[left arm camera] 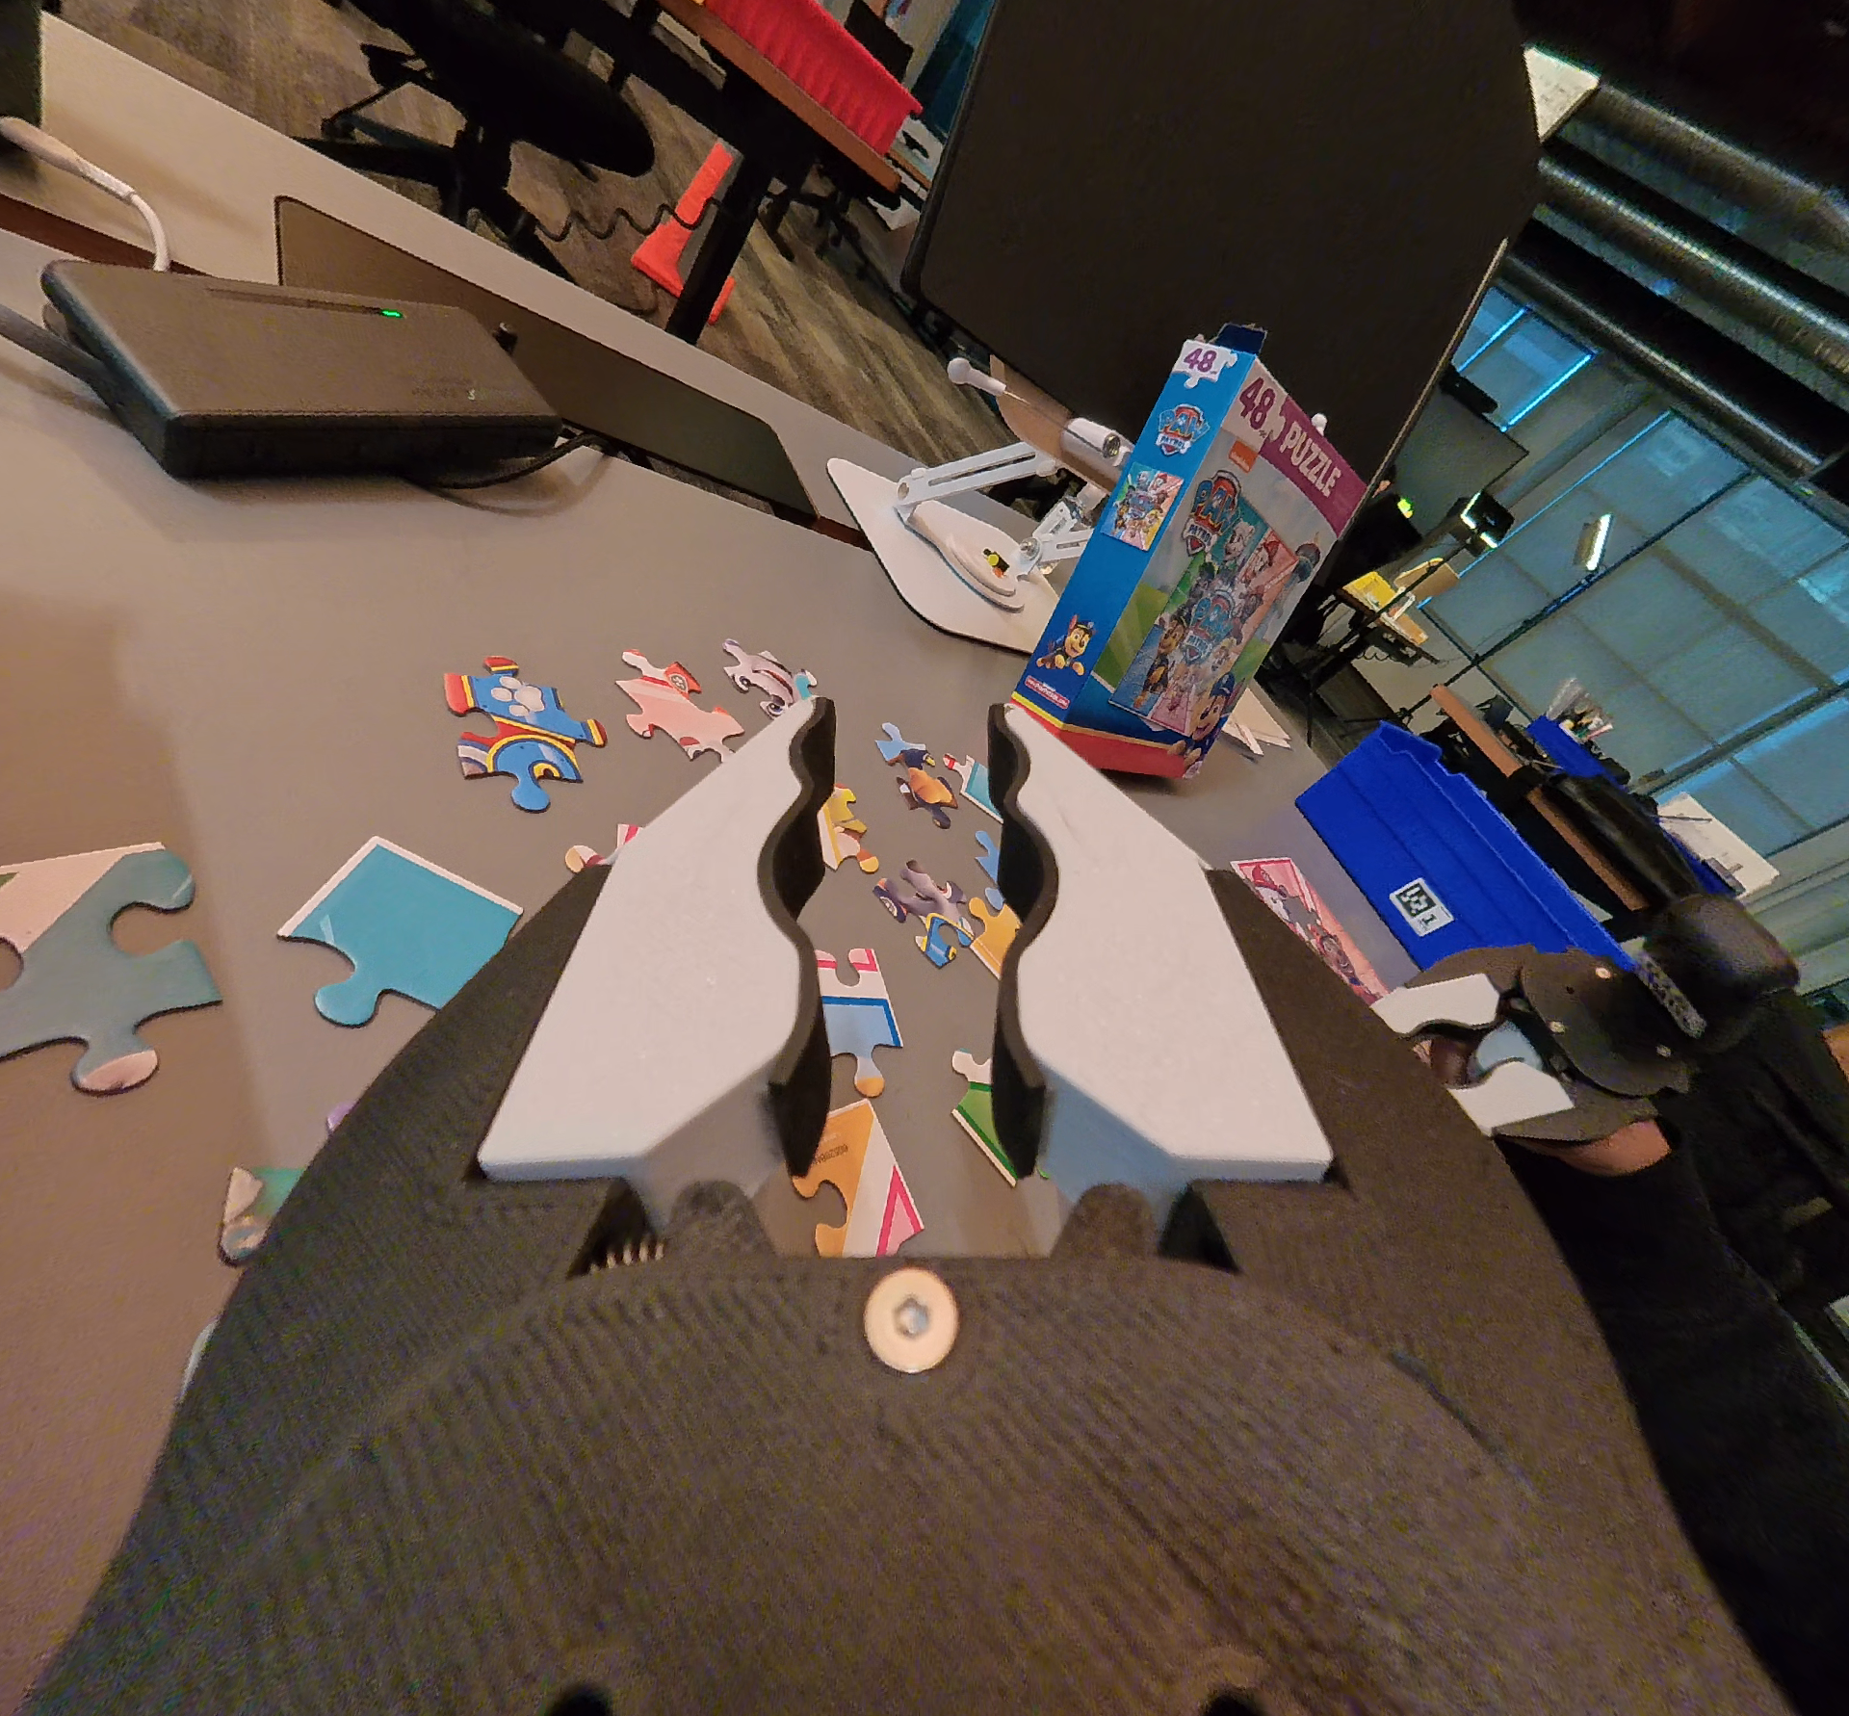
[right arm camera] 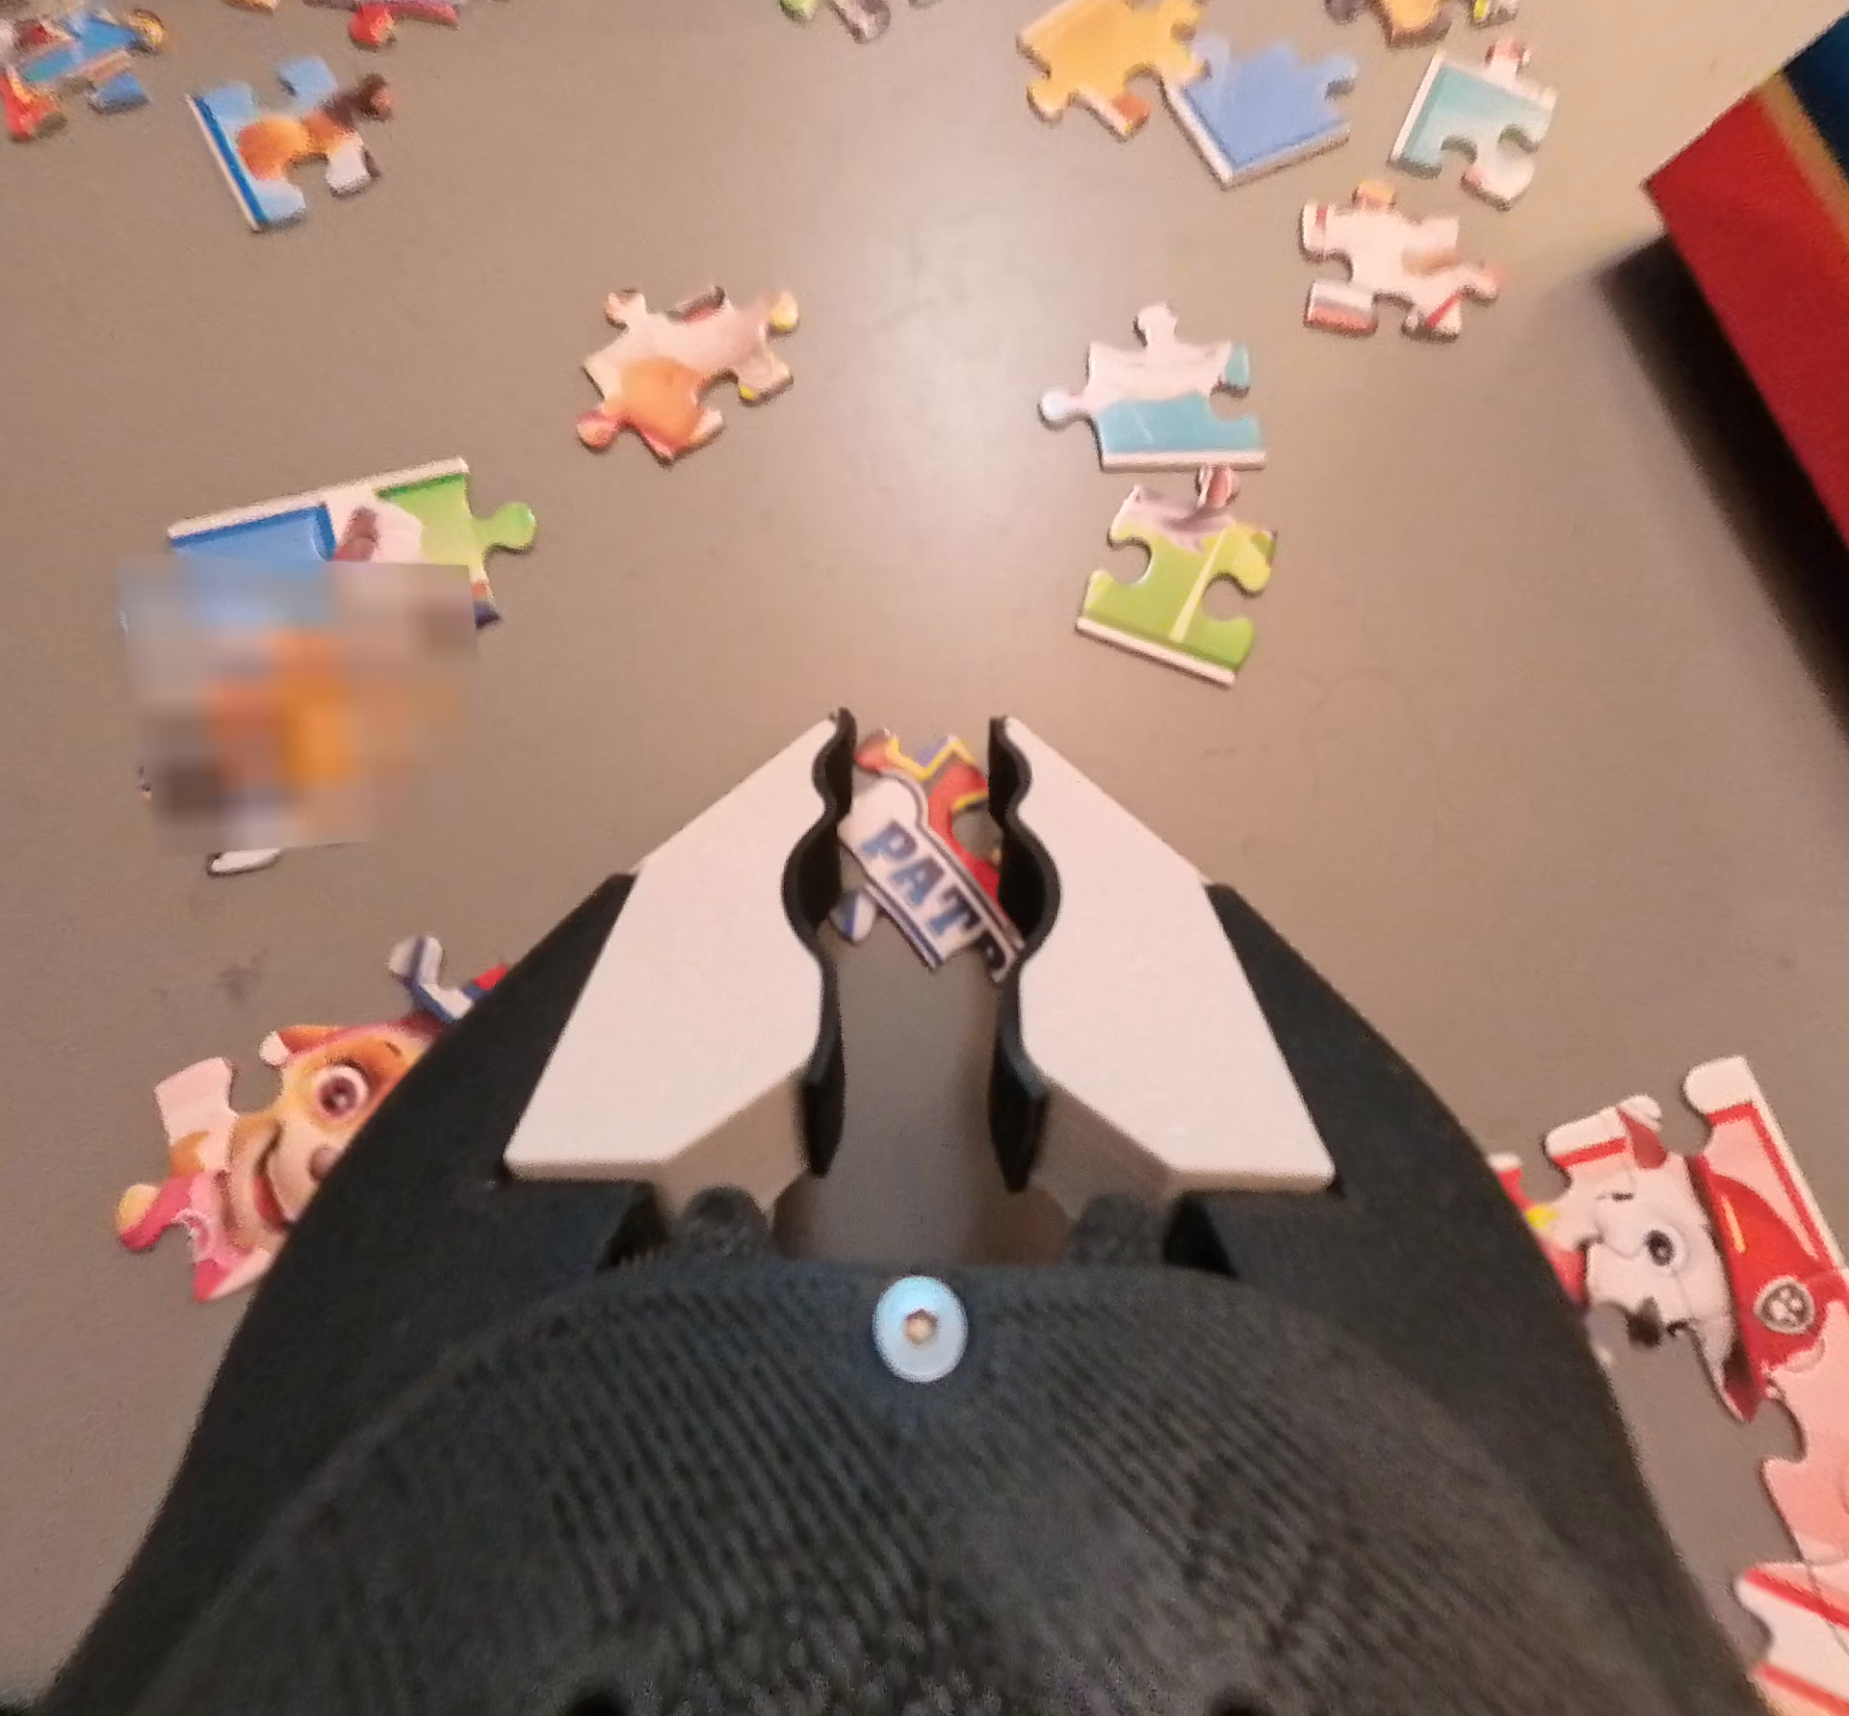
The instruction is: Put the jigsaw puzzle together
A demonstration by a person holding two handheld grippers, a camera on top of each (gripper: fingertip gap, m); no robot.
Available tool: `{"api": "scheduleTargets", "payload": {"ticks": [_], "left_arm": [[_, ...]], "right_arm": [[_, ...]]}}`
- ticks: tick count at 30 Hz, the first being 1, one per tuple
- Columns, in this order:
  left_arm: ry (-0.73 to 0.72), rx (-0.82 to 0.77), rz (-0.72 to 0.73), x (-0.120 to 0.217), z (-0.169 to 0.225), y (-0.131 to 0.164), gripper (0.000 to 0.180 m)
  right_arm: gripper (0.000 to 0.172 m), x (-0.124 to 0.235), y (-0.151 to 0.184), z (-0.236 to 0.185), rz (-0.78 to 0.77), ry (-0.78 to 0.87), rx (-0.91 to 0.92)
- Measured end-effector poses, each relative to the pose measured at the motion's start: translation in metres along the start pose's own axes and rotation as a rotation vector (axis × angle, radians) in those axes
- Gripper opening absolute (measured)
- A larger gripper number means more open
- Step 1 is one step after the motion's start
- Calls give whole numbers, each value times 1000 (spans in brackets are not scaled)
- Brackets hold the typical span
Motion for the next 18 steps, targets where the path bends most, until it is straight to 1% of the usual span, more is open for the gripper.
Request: {"api": "scheduleTargets", "payload": {"ticks": [4, 6, 8, 11, 13, 15, 17, 18], "left_arm": [[13, 5, 1, 2, 1, -1, 29], [18, 2, -6, 2, 2, 0, 29], [15, -8, -13, 1, 3, 1, 29], [-4, -37, -33, 0, 3, 3, 29], [-24, -59, -41, 0, 3, 4, 29], [-32, -70, -48, -2, 3, 5, 29], [-27, -85, -52, -2, 7, 5, 29], [-29, -93, -52, -2, 8, 5, 29]], "right_arm": [[30, 4, -36, -1, 118, 36, 13], [32, -1, -57, -4, 136, 60, 16], [33, -13, -80, -14, 141, 59, 7], [40, -44, -125, -44, 194, -27, -64], [43, -69, -157, -67, 226, -96, -157], [50, -94, -182, -87, 222, -177, -246], [56, -119, -197, -102, 188, -229, -272], [57, -132, -197, -102, 149, -202, -255]]}}
Point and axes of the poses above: each gripper's, where its closed fingertips meet, x back along the fingers, y out of its underside, z = x × y across the jaws, the point moved 2 cm from there along x, back along the fingers, and after that the axes turned 11 degrees about x, right-handed, at the moved point
